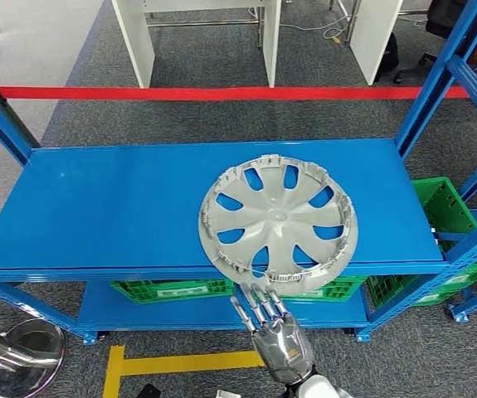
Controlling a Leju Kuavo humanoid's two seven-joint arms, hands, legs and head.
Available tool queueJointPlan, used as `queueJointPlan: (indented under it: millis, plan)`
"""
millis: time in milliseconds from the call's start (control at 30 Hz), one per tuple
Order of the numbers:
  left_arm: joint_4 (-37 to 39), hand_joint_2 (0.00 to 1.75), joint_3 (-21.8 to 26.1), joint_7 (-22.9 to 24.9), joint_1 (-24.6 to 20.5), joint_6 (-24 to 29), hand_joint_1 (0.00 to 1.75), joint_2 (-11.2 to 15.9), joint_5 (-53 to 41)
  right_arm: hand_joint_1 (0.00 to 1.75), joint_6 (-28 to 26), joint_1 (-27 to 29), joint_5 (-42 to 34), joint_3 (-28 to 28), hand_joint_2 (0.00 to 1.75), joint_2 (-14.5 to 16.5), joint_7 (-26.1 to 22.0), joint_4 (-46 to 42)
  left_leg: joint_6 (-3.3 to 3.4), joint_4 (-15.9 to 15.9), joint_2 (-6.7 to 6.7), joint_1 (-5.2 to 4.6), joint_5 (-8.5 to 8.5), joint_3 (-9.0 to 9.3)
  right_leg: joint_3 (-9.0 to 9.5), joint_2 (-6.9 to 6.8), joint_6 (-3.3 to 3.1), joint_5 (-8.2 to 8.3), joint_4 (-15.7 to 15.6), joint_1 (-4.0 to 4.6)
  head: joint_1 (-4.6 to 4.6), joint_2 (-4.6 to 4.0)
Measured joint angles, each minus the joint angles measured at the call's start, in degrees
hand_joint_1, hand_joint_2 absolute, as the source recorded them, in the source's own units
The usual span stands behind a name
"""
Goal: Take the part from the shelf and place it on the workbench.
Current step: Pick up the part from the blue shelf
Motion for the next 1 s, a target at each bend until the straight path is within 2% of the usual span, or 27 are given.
queueJointPlan:
  millis: [733, 867, 1000]
  plan:
    - [0.00, 0.00, -0.08, 0.09, -0.19, -0.04, 0.00, 0.04, 0.09, 0.00, 0.00, -3.08, 0.28, -3.41, 1.75, -0.94, -2.80, 4.88, 0.00, 0.02, 0.01, 0.00, 0.00, 0.00, 0.01, 0.02, 0.03, 0.02, 0.00, 0.00, 0.01, 0.00]
    - [0.00, 0.00, -0.08, 0.12, -0.19, -0.04, 0.00, 0.05, 0.09, 0.00, -0.02, -3.54, 0.28, -3.40, 1.75, -0.94, -1.93, 5.06, 0.00, 0.02, 0.01, 0.00, 0.00, 0.00, 0.01, 0.02, 0.03, 0.02, 0.00, 0.00, 0.00, 0.00]
    - [0.00, 0.00, -0.08, 0.17, -0.19, -0.04, 0.00, 0.07, 0.09, 0.00, -0.04, -4.55, 0.28, -3.03, 1.75, -0.94, 1.21, 4.70, 0.00, 0.02, 0.01, 0.00, 0.00, 0.00, 0.01, 0.03, 0.03, 0.03, 0.00, 0.00, 0.01, 0.00]
